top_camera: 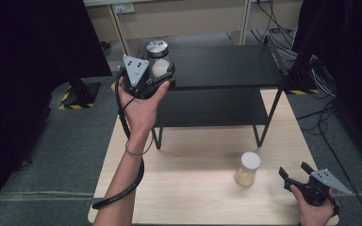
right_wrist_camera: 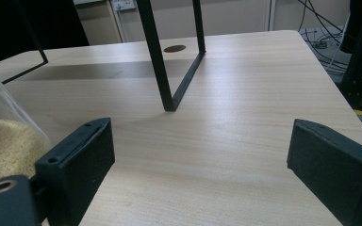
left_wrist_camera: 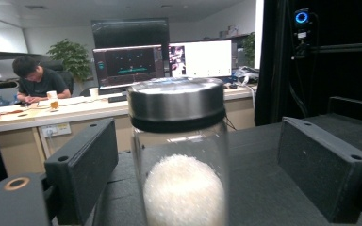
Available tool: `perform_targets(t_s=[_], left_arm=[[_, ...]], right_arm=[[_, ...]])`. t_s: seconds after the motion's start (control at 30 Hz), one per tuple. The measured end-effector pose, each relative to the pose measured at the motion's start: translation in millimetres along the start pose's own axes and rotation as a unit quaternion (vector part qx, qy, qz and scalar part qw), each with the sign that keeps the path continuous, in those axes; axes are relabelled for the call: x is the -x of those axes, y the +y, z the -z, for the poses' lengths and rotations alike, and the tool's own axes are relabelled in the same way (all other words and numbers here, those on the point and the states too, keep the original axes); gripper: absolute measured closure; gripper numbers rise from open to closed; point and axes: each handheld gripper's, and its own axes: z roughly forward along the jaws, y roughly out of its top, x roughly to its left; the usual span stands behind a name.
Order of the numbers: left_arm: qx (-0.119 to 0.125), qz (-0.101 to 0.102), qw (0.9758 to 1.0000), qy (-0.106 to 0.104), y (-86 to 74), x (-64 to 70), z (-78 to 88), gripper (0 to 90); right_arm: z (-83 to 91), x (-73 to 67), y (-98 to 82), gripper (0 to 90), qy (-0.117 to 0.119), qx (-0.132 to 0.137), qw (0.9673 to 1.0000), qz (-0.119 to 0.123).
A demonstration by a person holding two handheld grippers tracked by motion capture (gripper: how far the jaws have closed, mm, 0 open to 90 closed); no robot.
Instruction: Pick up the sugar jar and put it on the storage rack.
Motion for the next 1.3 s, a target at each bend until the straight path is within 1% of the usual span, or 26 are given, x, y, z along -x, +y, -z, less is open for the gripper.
perform_targets(t_s=[0.03, 0.13, 0.27, 0.33, 0.4, 0.67, 0.87, 0.97, 1.0, 1.1, 1.13, 1.3], left_arm=[[0.004, -0.001, 1.0000, -0.003, -3.4, 0.5, 3.8, 12.6], [0.006, -0.001, 1.0000, -0.007, -6.4, 0.8, 7.0, 12.6], [0.013, -0.007, 0.9998, -0.014, -15.4, 2.6, 15.5, 12.7], [0.017, -0.010, 0.9996, -0.019, -23.5, 4.8, 21.4, 12.8], [0.017, -0.010, 0.9996, -0.021, -25.5, 5.1, 22.8, 12.8], [0.015, -0.012, 0.9993, -0.030, -49.2, 8.3, 32.9, 12.9], [0.016, -0.018, 0.9991, -0.035, -63.4, 10.9, 38.0, 12.9], [0.016, -0.017, 0.9991, -0.037, -70.0, 11.2, 40.3, 12.9], [0.016, -0.018, 0.9990, -0.038, -74.2, 11.4, 41.8, 12.9], [0.015, -0.018, 0.9990, -0.039, -77.4, 11.3, 42.9, 12.9], [0.015, -0.021, 0.9989, -0.039, -81.2, 11.9, 44.3, 12.8], [0.014, -0.022, 0.9988, -0.041, -86.0, 12.3, 46.5, 12.7]], right_arm=[[0.0, 0.0, 0.1, 8.3, 0.000, 0.000, 1.0000, 0.000], [0.0, -0.2, -0.1, 8.2, 0.000, 0.000, 1.0000, 0.001], [-0.1, -0.6, 0.3, 8.3, -0.001, -0.001, 1.0000, 0.002], [-0.2, -0.8, 0.4, 8.3, -0.001, -0.001, 1.0000, 0.002], [-0.2, -0.8, 0.3, 8.3, -0.001, -0.001, 1.0000, 0.002], [-0.3, -1.1, 0.8, 8.3, -0.001, -0.002, 1.0000, 0.003], [-0.3, -1.2, 0.7, 8.3, -0.001, -0.002, 1.0000, 0.003], [-0.3, -1.3, 0.7, 8.3, -0.001, -0.002, 1.0000, 0.003], [-0.3, -1.2, 0.8, 8.2, -0.001, -0.002, 1.0000, 0.003], [-0.6, -1.3, 0.8, 8.2, -0.001, -0.002, 1.0000, 0.004], [-0.6, -1.6, 0.8, 8.2, -0.001, -0.002, 1.0000, 0.004], [-0.7, -1.8, 0.7, 8.2, -0.001, -0.002, 1.0000, 0.004]])
